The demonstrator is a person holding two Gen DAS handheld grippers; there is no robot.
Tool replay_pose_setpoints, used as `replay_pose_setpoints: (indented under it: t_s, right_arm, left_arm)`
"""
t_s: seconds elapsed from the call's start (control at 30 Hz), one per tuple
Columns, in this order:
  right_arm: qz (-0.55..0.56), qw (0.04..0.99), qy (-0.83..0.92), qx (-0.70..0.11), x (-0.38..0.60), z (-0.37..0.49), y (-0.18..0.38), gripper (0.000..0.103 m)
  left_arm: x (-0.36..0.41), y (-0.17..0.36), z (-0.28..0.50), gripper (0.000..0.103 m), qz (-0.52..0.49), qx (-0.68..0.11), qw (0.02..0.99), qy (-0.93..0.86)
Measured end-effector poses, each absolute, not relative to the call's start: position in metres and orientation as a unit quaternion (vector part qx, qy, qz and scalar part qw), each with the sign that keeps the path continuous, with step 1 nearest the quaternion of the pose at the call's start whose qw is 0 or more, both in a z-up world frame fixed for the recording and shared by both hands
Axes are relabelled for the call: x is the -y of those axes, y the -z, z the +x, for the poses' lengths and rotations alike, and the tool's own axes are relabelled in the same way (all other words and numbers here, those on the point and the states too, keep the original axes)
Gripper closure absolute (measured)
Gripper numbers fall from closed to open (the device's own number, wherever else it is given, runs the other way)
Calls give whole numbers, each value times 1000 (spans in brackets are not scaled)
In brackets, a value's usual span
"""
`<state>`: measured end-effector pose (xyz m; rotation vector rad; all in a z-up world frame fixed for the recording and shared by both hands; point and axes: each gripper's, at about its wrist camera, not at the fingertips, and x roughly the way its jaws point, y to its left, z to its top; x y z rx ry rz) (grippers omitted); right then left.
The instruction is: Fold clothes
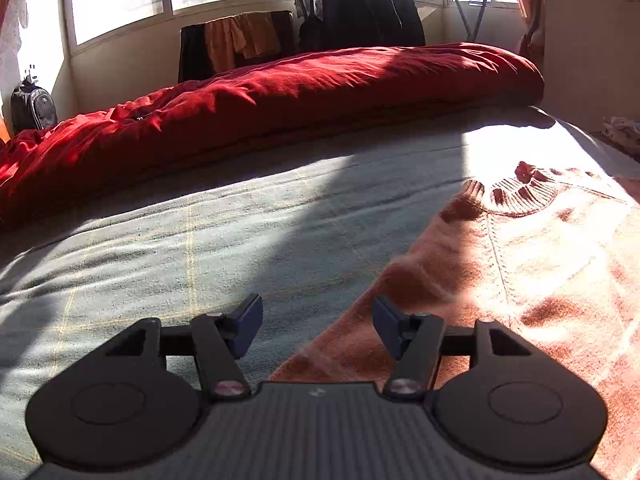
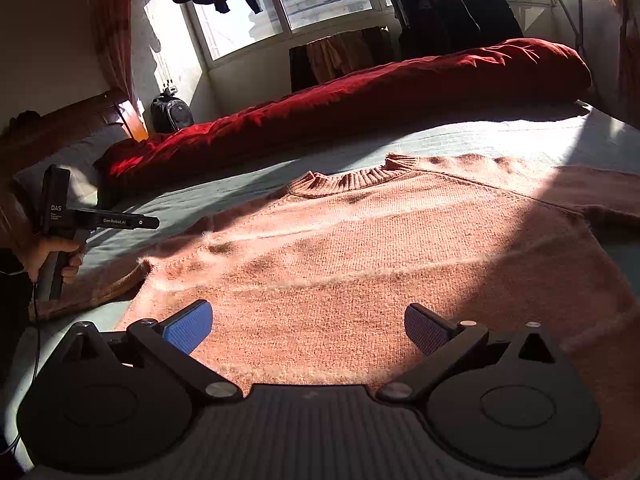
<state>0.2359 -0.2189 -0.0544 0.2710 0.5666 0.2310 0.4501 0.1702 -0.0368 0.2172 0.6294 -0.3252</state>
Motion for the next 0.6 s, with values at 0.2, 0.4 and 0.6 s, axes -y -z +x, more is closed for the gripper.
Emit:
replay_pose_setpoints:
  t_s: [0.2,0.4,0.6]
  right_arm:
    - [119,946,-125,-275,215,236,55,0]
    - [125,945,-114,-278,226,238,60,0]
    - [145,939,-114,-291,232,245,71,0]
  left_arm:
    - [-132,50,498,28,91,-324,918,209]
    - [-125,87,523,45,60,-387,893,220]
    - [-93,80,504,98,160,-361,900,183]
